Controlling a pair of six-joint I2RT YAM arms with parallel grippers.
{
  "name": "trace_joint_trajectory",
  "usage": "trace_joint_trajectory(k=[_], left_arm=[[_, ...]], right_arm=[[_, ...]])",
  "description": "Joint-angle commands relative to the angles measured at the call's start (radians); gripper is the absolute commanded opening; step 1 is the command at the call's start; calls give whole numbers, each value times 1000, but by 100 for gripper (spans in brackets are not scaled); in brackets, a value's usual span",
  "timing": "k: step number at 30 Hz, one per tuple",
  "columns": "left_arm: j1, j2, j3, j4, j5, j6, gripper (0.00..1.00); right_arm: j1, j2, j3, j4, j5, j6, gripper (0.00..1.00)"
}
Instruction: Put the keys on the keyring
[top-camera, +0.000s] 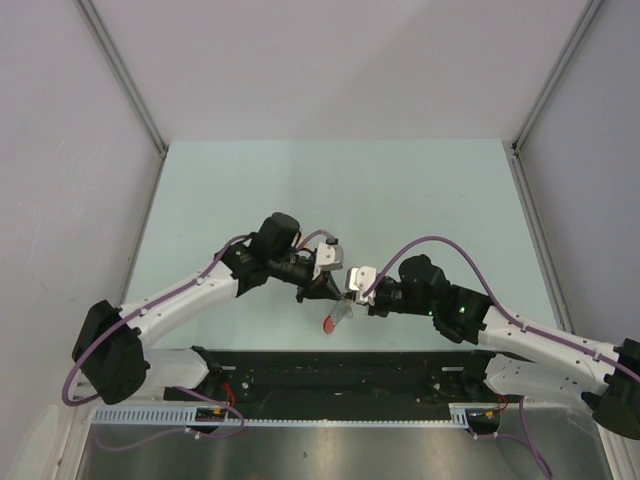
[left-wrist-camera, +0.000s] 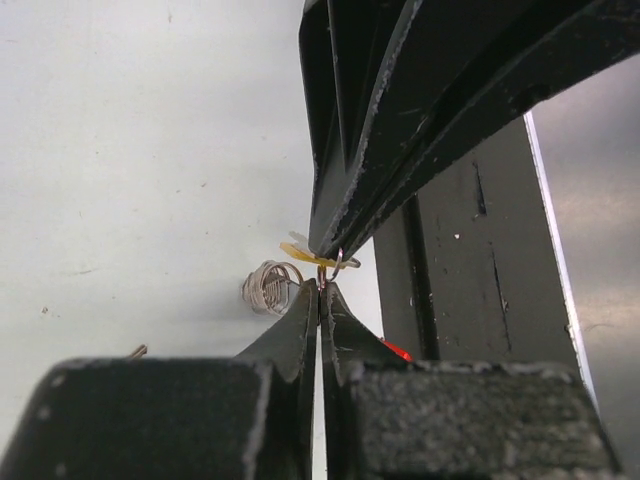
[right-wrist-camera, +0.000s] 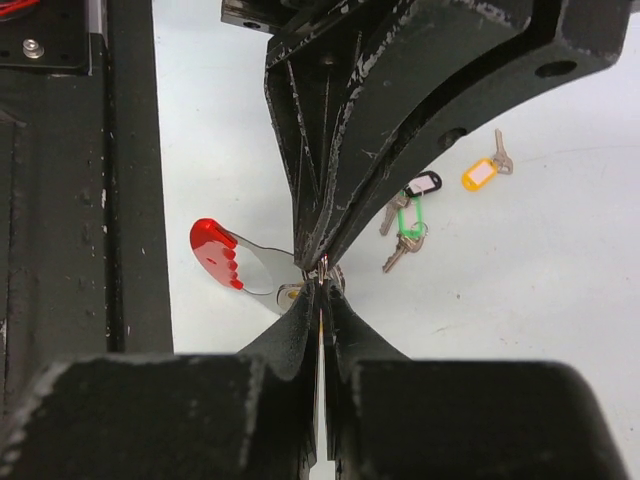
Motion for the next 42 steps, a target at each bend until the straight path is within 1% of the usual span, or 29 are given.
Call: trace_joint_trajectory(k=[1,5,7,8,9,13,14,15,17,18,20,25,26,28,30,31,33,36,37,38,39,40,41,42], left_arm=[[-2,-105,-38,83,4,-78,0],[18,-166,-90,158,-4,-188,0],[32,-203,-128,230,-10,-236,0],[35,-217,-143,257,-19,-288,0],[37,-243,-169,317,-31,-314,0],[37,-289,-228,466,-79,-434,1],[37,-297,-240,501,-94,-502,0],[37,-304,-269,574,-102,-530,0],[35,-326,-307,642,-126,-604,1],[35,-329,-320,706,-137,-627,0],[32,-340,-353,783,-166,-679,0],[17,-346,-404,873,-214,-733,0],[15,-353,-416,882,-215,-735,0],[15,-367,-424,862,-225,-718,0],[17,-401,-429,799,-244,-693,2],[17,-415,-426,775,-252,-667,13],[17,-456,-418,695,-280,-641,28],[17,-493,-378,560,-306,-566,41],[17,-496,-363,523,-306,-519,43],[17,-496,-331,453,-303,-494,46],[17,-493,-314,419,-297,-471,55],[17,-481,-294,384,-285,-416,59],[17,-470,-254,306,-277,-387,64],[17,-459,-234,267,-272,-359,73]], right_arm=[[8,-44,47,-6,21,-2,0],[11,-60,36,-9,35,-2,0],[15,-63,27,-6,41,3,0],[18,-61,27,-6,40,2,0],[26,-60,29,-3,47,2,0],[43,-55,27,5,63,2,0],[45,-52,27,8,66,3,0],[48,-51,27,11,69,6,0],[57,-47,27,17,72,11,0],[60,-46,29,26,74,14,0],[74,-37,27,40,81,20,0],[97,-6,16,91,116,29,0],[98,-3,16,122,126,29,0],[98,-4,16,129,132,29,0],[98,-12,16,130,142,25,0],[100,-15,18,129,147,23,0],[98,-20,18,123,152,15,0],[98,-21,25,103,155,3,0],[98,-21,29,104,155,-1,0],[100,-24,33,76,155,-6,0],[98,-24,38,68,156,-9,0],[98,-21,48,58,155,-20,0],[98,-20,52,45,155,-23,0],[100,-20,56,37,152,-28,0]])
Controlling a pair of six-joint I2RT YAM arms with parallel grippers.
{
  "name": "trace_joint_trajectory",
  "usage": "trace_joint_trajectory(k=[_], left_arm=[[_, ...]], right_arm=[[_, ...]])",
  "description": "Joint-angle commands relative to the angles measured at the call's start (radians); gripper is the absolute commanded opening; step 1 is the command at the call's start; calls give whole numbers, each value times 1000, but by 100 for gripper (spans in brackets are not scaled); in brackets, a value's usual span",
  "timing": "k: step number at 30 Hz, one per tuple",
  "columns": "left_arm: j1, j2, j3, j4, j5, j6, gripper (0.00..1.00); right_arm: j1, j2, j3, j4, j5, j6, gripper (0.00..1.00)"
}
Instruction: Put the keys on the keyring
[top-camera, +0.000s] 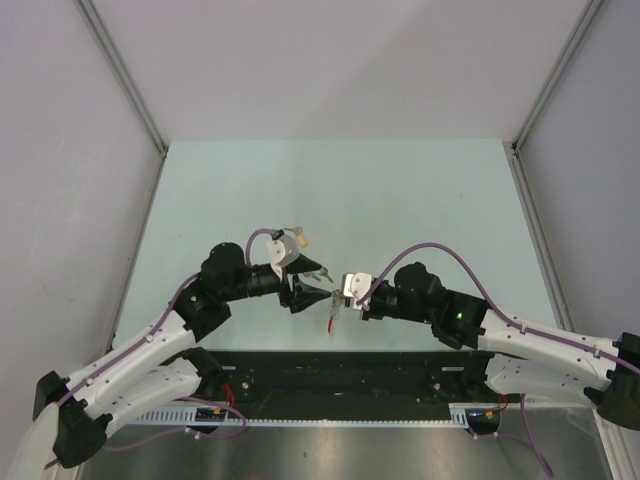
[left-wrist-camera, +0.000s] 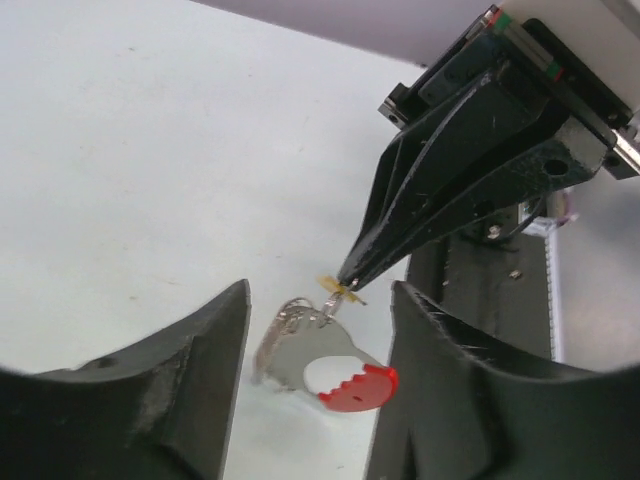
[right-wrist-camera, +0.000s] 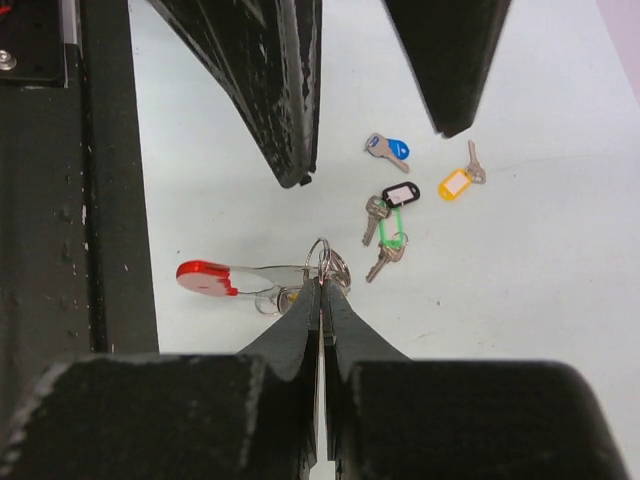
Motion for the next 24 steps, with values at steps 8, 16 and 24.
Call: trace_joint_trajectory(k=[8,16,24], left_arm=[[-2,140,251,-424,18,435,100],[-2,206,311,-443,118,512,100],[-2,345,381,-515,219,590,90]], right_arm=[[5,12,78,-50,-9,-41,0],[7,14,84,-55,-26,-44,0],[8,19,88,-56,-37,-46,0]])
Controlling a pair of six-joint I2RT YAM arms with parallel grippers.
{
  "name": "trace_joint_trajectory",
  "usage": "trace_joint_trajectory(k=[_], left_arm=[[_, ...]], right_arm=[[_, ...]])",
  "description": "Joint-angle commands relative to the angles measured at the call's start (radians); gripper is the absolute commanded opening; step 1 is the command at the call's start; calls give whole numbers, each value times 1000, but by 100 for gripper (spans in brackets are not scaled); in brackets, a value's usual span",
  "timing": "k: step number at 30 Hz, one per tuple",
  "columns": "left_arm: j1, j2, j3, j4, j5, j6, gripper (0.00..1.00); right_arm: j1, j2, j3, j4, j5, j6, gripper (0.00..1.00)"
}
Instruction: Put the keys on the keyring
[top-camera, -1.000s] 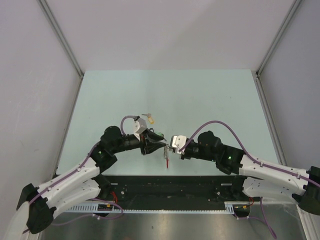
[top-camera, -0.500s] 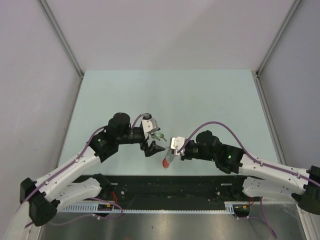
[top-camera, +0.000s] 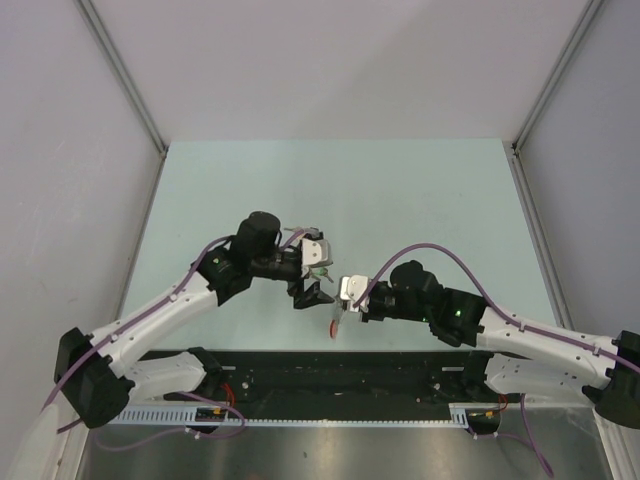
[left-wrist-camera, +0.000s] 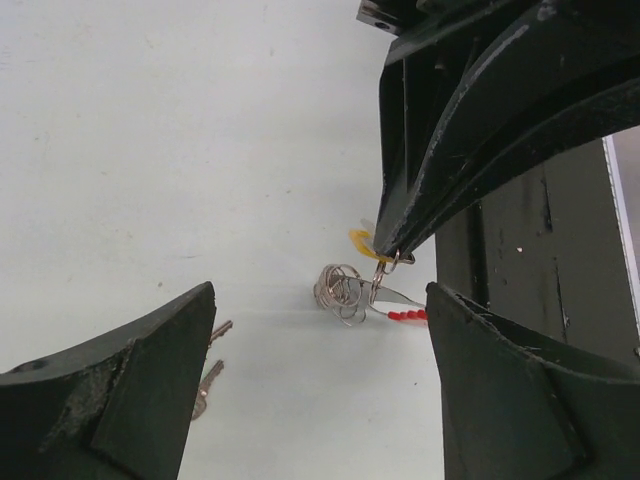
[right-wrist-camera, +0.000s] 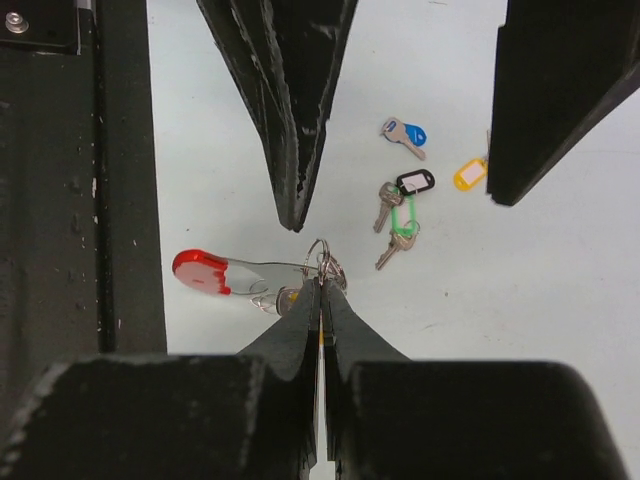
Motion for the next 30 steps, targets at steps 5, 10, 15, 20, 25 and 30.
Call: trace_joint_trajectory(k=[5,10,15,20,25,30], left_arm=[[-3,108,78,-97,152,108,73],[-6,116,64,-89,152,122,52],[-9,133,69,-97,166,120,36],[-14,143,70,-108,172,128,32],[-17,152,72,-118,186,134,31],[-17,159,81,-149,212,146,34]], right_arm=[[9,3,57,32,-21,-12,0],[11,5,56,31,-27,-11,0],[12,9,56,32,-27,-12,0],[16,11,57,31,-24,-12,0],[17,9,56,31,-23,-12,0],[16,9,56,29,-17,-11,0]])
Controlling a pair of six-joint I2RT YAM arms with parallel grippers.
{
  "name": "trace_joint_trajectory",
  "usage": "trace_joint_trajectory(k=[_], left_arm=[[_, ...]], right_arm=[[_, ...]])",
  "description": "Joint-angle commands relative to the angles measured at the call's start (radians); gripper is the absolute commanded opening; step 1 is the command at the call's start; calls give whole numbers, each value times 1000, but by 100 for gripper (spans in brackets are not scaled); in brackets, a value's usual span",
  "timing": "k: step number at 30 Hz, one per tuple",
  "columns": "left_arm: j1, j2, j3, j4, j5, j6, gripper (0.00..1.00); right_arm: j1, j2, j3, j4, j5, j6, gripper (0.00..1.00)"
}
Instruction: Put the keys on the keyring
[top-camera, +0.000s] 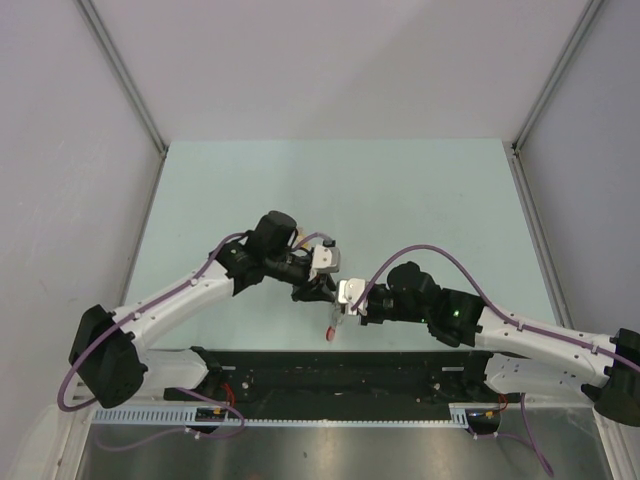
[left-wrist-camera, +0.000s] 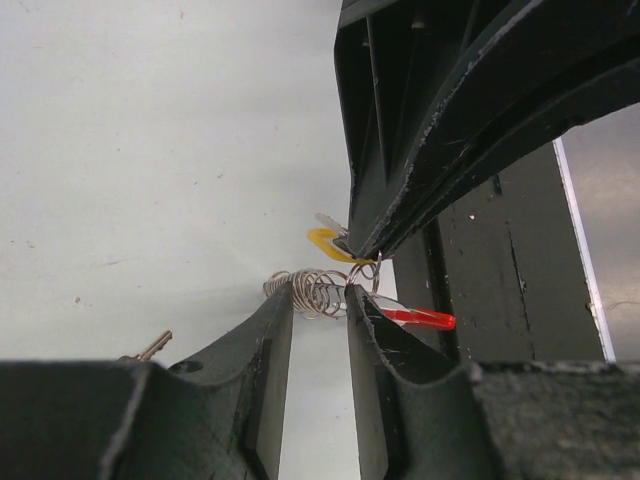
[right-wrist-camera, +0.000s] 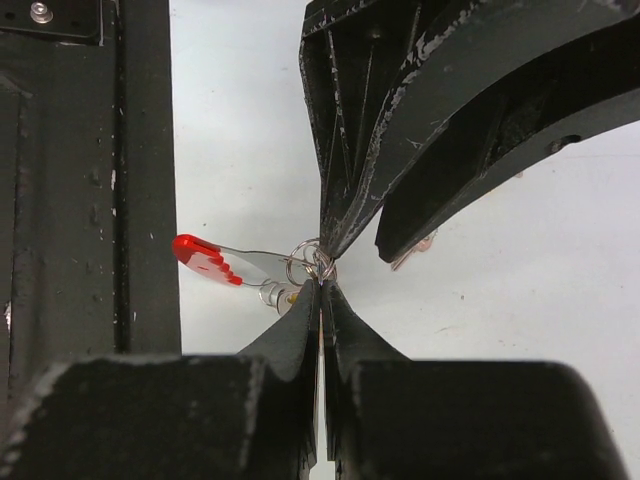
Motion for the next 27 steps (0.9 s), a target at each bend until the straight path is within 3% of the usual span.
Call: trace_joint_trajectory(k=[1,18,23,26,27], left_arm=[[-8,6,45,-61,88,55,35],[-8,38,71,-121,142,65,34],[-8,49,76,-116,141,52,28],[-8,53,77,-118,139,48,19],[-8,52,77,-116,138,45,11]], right_arm=[[5,-4,52,42,0,-10,0],[11,-10,53,43,8,-10,0],[14,-10,52,42,10,-10,0],[14,-12,53,42,10,-10,0],[14,-12,53,40,11,-12,0]])
